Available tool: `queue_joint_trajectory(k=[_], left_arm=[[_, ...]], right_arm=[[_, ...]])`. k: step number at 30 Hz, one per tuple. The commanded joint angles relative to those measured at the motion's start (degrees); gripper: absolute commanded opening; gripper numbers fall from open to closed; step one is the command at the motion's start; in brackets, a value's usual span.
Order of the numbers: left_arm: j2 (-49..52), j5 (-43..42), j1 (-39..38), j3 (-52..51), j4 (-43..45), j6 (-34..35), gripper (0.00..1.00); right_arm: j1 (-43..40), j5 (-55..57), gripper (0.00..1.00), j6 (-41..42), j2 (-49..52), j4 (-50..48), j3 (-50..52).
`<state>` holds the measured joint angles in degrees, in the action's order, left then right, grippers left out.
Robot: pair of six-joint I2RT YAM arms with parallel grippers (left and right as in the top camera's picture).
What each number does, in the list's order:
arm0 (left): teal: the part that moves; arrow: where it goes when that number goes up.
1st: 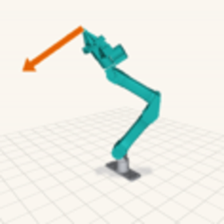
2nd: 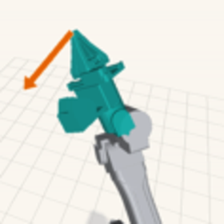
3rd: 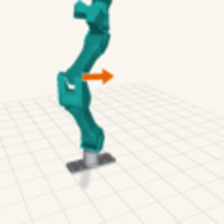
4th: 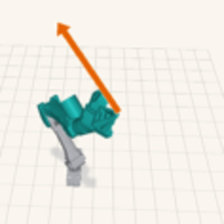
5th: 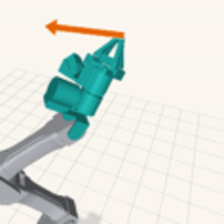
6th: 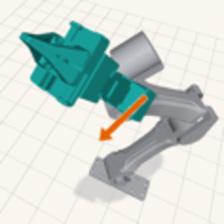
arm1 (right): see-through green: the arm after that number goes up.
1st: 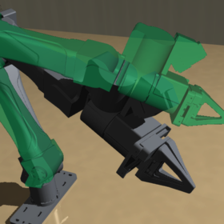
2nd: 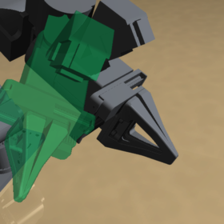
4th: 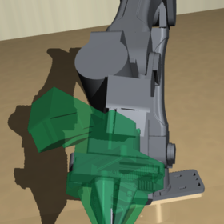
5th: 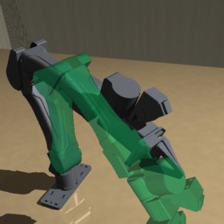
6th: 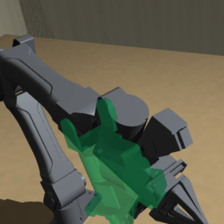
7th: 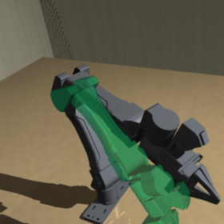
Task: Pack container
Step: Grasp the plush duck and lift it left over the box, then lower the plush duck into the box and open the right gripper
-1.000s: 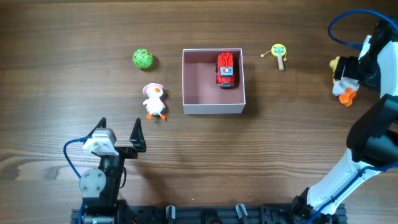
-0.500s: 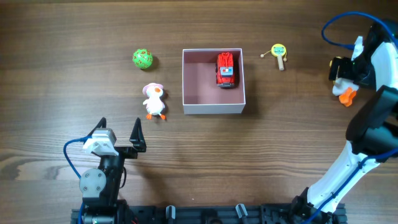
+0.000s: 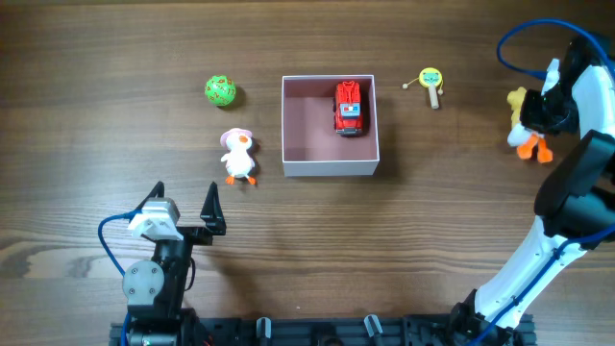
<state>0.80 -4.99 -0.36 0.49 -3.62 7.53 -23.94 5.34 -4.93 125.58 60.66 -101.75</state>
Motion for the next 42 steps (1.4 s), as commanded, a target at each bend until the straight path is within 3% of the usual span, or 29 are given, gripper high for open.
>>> queue_joint_trajectory(k=[1, 7, 11, 17, 26, 30, 33, 42], left_arm=[[-0.4, 0.1, 0.4, -0.2, -0.4, -1.1, 1.00], [-0.4, 0.1, 0.4, -0.2, -0.4, -1.1, 1.00], [-0.4, 0.1, 0.4, -0.2, -0.4, -1.1, 1.00], [-0.4, 0.1, 0.4, -0.2, -0.4, -1.1, 1.00], [-0.4, 0.1, 0.4, -0.2, -0.4, -1.1, 1.00], [-0.4, 0.1, 0.4, -0.2, -0.4, -1.1, 1.00], [-0.4, 0.1, 0.4, -0.2, -0.4, -1.1, 1.00], [-0.4, 0.1, 0.4, -0.2, -0.4, -1.1, 1.00]], right_arm=[[0.6, -0.9, 0.04, 2.3, 0.5, 3.3, -3.0], [4.7, -1.7, 0.04, 2.3, -2.4, 8.2, -11.2], [10.0, -8.3, 0.04, 2.6, -5.2, 11.1, -20.0], [22.4, -17.1, 0.04, 12.3, -10.1, 11.6, -27.5], [42.8, -17.0, 0.04, 24.5, -10.7, 13.3, -26.3], [49.0, -10.8, 0.04, 28.5, -10.6, 12.9, -23.1], [51.9, -7.1, 0.04, 32.7, -10.6, 12.3, -20.0], [54.2, -12.8, 0.05, 36.6, -10.5, 2.6, -11.4]])
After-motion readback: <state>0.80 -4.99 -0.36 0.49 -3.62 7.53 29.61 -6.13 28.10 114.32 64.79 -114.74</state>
